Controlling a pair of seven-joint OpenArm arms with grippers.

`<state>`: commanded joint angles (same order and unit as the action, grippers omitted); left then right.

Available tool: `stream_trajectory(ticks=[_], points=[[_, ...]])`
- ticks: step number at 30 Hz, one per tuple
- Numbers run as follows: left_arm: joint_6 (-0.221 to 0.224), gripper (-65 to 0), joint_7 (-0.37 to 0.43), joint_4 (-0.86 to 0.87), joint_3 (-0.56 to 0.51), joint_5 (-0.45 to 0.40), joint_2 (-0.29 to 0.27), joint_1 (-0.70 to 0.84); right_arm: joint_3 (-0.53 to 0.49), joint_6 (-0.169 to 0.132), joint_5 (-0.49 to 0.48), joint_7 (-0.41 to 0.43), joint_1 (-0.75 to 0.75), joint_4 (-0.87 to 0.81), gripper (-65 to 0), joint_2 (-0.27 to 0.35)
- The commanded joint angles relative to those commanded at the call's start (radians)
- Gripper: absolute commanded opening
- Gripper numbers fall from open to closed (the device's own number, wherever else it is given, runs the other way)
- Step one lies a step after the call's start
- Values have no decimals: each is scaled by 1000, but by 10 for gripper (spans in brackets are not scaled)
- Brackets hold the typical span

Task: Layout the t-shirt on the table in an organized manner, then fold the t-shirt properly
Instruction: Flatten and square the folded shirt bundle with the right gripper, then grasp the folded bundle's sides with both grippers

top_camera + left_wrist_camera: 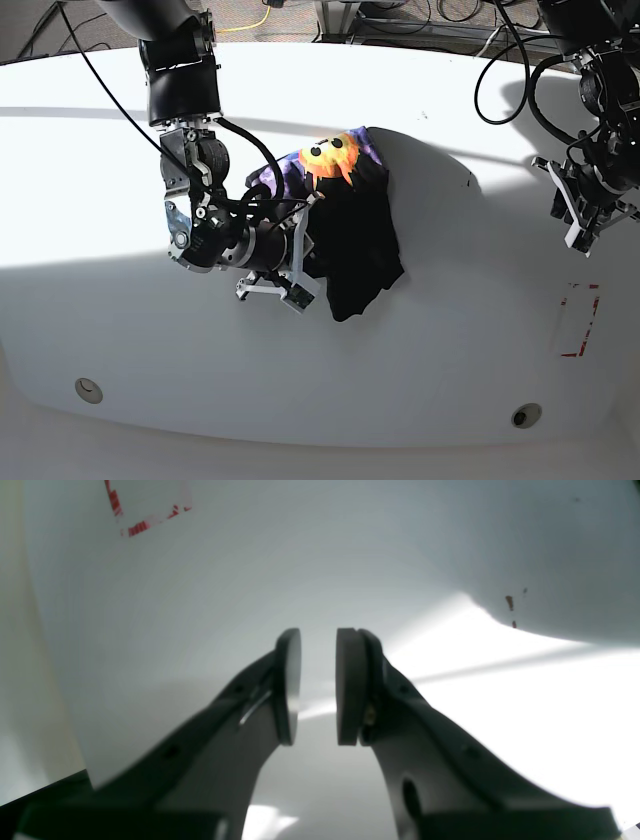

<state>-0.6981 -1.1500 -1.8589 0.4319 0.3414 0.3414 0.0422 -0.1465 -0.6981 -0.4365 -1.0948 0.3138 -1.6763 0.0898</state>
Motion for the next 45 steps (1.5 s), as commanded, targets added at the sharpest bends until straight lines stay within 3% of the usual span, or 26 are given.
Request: stream_trajectory(ticks=[6,8,13,16,19,24,28,32,39,42,45], points=[[0,-543,0,0,-37,0,3,2,0,0,2,83,-5,109,-595,28],[0,-543,0,0,-48,0,3,2,0,0,2,114,-2,169,-549,35],[0,-543,0,-6,-92,2,8,3,0,0,0,204,-9,279,-273,64],[0,-543,0,-8,-110,3,8,3,0,0,-5,207,-21,276,-165,78],[0,-543,0,-9,-129,3,5,3,0,0,-5,207,-35,224,-103,81],[0,-543,0,-12,-183,5,-2,-6,0,0,-2,206,-92,58,-95,106],[0,-543,0,-51,-255,5,-46,-41,0,0,-2,206,-132,-94,-95,120],[0,-543,0,-71,-272,5,-109,-86,0,0,-6,206,-157,-170,-95,124],[0,-543,2,-63,-273,-5,-290,-163,-2,0,-2,206,-183,-158,-103,121],[0,-543,34,-29,-273,-12,-350,-166,-2,0,0,212,-181,-95,-171,120],[0,-543,95,20,-295,-54,-400,-153,-2,0,0,262,-170,-9,-290,121]])
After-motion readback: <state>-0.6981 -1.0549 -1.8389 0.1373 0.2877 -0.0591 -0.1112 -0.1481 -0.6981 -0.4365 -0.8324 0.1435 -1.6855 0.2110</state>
